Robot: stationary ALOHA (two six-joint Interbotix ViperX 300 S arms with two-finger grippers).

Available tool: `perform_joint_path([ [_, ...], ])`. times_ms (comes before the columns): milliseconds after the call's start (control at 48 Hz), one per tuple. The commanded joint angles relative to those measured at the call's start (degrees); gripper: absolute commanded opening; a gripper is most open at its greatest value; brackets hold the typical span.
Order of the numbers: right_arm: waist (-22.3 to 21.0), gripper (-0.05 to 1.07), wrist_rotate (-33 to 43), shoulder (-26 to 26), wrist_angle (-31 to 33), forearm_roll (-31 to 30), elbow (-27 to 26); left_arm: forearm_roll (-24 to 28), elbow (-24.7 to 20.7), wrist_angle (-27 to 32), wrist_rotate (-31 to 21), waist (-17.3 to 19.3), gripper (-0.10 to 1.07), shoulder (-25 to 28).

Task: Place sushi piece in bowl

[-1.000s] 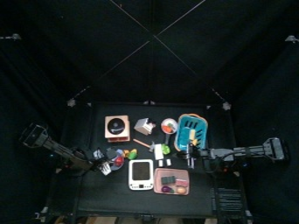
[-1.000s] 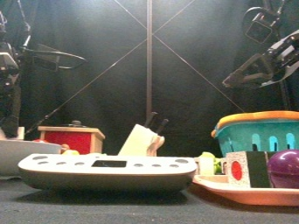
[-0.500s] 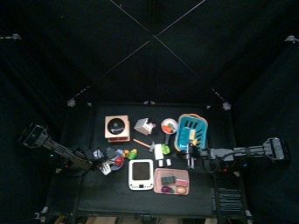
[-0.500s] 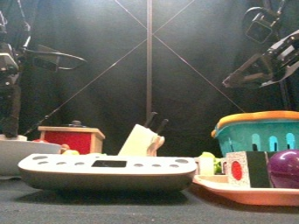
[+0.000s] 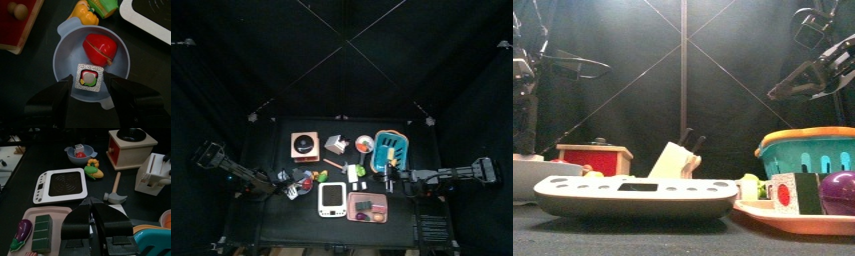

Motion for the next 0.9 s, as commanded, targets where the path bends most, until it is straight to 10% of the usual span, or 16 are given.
perform_joint_path([
  [0,0.0,0.01,0.1,-0.1,-0.3,0.1,-0.7,0.3,-1.1,0.1,0.0,0.1,0.87,-0.5],
  [875,0.8,0.01,0.3,2.8,-0.3,1.1,-1.1,2.3,-1.4,-0.1,0.6,0.2,0.87,-2.4],
])
